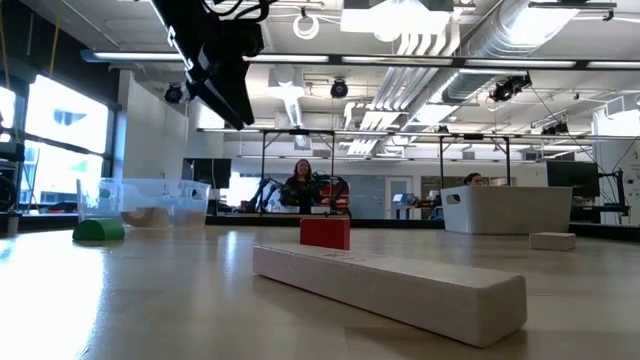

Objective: Sort & place blocks by color
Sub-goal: Put the red block into the white bin

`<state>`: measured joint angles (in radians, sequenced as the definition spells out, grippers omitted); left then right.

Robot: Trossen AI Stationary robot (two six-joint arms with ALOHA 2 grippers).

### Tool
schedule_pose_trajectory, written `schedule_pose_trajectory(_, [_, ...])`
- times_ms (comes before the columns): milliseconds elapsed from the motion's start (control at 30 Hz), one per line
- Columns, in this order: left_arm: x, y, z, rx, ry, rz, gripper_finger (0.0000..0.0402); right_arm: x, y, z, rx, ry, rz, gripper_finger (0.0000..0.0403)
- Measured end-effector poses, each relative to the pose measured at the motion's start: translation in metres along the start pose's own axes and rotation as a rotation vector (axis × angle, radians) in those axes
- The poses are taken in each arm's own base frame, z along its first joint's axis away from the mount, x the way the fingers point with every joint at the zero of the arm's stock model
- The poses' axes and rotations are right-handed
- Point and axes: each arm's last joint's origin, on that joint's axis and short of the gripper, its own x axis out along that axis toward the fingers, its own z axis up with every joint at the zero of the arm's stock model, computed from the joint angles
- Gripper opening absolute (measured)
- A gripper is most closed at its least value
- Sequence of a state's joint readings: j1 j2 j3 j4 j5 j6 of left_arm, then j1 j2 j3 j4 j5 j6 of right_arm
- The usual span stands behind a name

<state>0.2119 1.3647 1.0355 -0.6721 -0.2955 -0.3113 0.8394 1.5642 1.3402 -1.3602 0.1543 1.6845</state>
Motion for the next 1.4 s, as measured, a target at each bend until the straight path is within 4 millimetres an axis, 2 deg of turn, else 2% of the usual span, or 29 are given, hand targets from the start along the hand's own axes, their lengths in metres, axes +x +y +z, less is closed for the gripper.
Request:
schedule_pose_trajectory(300, [-0.005, -0.018, -0.003, -0.034, -0.019, -0.083, 0.0218, -0.002, -0.002, -0.03, -0.037, -0.002, 0.012, 0.003])
schedule_pose_trajectory(600, [-0.016, -0.043, -0.02, -0.157, 0.067, -0.149, 0.0218, 0.023, 0.013, -0.063, -0.132, 0.041, -0.04, 0.003])
schedule_pose_trajectory(833, [-0.025, -0.06, -0.038, -0.217, 0.148, -0.154, 0.0218, 0.041, 0.018, -0.082, -0.198, 0.026, -0.103, 0.003])
schedule_pose_trajectory(1233, [-0.046, -0.089, -0.067, -0.33, 0.257, -0.195, 0.0218, 0.074, 0.027, -0.097, -0.262, 0.056, -0.239, 0.0031])
schedule_pose_trajectory(1400, [-0.056, -0.095, -0.084, -0.367, 0.328, -0.146, 0.0218, 0.076, 0.027, -0.097, -0.29, 0.057, -0.245, 0.008])
